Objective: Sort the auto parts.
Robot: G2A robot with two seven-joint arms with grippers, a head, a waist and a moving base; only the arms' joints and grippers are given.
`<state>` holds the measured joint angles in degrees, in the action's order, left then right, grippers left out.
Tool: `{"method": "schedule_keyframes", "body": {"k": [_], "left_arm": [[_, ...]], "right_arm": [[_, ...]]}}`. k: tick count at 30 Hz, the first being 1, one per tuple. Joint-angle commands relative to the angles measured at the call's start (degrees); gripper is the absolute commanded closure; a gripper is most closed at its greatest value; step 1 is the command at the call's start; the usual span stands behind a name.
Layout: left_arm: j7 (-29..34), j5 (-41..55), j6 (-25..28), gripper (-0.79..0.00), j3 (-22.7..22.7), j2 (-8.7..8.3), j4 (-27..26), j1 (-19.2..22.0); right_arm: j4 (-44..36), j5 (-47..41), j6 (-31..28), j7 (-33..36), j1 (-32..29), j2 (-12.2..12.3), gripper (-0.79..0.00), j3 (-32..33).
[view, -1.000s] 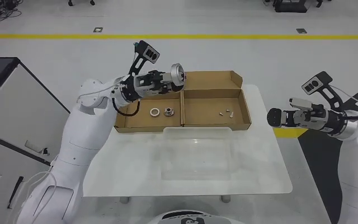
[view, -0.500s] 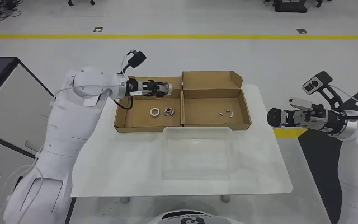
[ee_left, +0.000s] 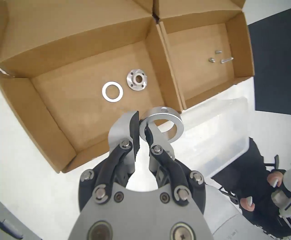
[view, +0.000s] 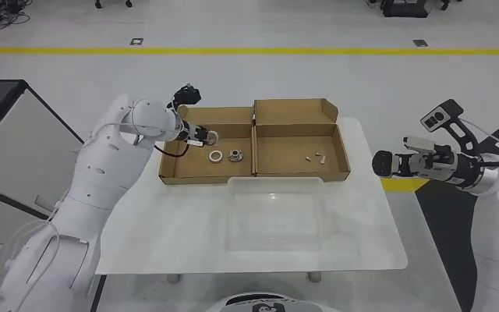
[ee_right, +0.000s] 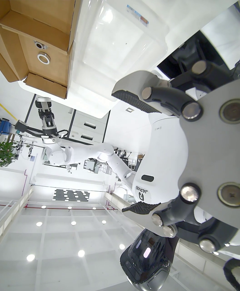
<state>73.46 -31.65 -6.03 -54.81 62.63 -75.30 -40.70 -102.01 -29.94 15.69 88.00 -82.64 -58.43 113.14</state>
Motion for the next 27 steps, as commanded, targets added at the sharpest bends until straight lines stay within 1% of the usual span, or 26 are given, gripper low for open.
{"method": "schedule_keyframes", "body": {"k": [1,8,14,18,27], "left_arm": [[-1.0,-2.1,0.3,0.0,1.6,0.39,2.6,1.1],[-3.0,-9.1,1.6,0.0,7.5,2.11,12.8,4.5],[-4.4,-11.3,3.0,0.0,10.4,3.43,20.5,5.8],[-5.6,-11.1,3.9,0.0,11.3,4.18,23.6,5.9],[-7.5,-11.3,5.6,0.0,13.5,5.94,27.8,6.0]], "right_arm": [[0.0,0.0,0.0,0.0,0.0,0.0,-0.785,0.0],[0.0,0.0,0.0,0.0,0.0,0.0,-0.785,0.0],[0.0,0.0,0.0,0.0,0.0,0.0,-0.785,0.0],[0.0,0.0,0.0,0.0,0.0,0.0,-0.785,0.0],[0.0,0.0,0.0,0.0,0.0,0.0,-0.785,0.0]]}}
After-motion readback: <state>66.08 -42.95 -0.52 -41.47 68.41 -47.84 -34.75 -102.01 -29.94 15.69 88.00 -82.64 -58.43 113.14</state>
